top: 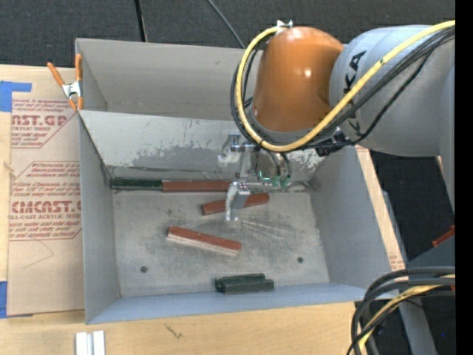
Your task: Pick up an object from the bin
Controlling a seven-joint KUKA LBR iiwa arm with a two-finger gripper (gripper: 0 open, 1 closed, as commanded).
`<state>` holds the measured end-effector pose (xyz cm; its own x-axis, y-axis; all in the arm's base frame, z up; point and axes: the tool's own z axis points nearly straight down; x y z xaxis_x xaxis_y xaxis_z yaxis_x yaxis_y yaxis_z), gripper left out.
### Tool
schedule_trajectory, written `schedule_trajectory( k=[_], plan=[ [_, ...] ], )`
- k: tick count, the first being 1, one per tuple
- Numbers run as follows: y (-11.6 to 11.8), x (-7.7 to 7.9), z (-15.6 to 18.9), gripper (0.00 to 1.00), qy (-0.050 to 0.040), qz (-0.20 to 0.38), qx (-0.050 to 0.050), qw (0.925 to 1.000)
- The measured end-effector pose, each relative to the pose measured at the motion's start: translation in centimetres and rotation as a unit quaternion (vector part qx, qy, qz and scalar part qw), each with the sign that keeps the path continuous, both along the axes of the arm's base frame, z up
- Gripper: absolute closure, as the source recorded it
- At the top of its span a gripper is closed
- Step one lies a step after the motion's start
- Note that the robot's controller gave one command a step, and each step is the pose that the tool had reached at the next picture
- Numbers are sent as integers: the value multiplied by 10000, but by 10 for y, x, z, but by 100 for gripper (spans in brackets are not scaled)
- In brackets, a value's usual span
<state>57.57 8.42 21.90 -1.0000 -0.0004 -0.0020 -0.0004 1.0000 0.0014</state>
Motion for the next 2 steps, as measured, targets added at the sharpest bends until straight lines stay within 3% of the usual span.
schedule_trajectory(
  k=[1, 2],
  plan=[
    [-1, -4, -47, 0, -34, 88, 1, 10000],
    [-3, -40, -140, 100, -55, 726, 4, 9973]
  ],
)
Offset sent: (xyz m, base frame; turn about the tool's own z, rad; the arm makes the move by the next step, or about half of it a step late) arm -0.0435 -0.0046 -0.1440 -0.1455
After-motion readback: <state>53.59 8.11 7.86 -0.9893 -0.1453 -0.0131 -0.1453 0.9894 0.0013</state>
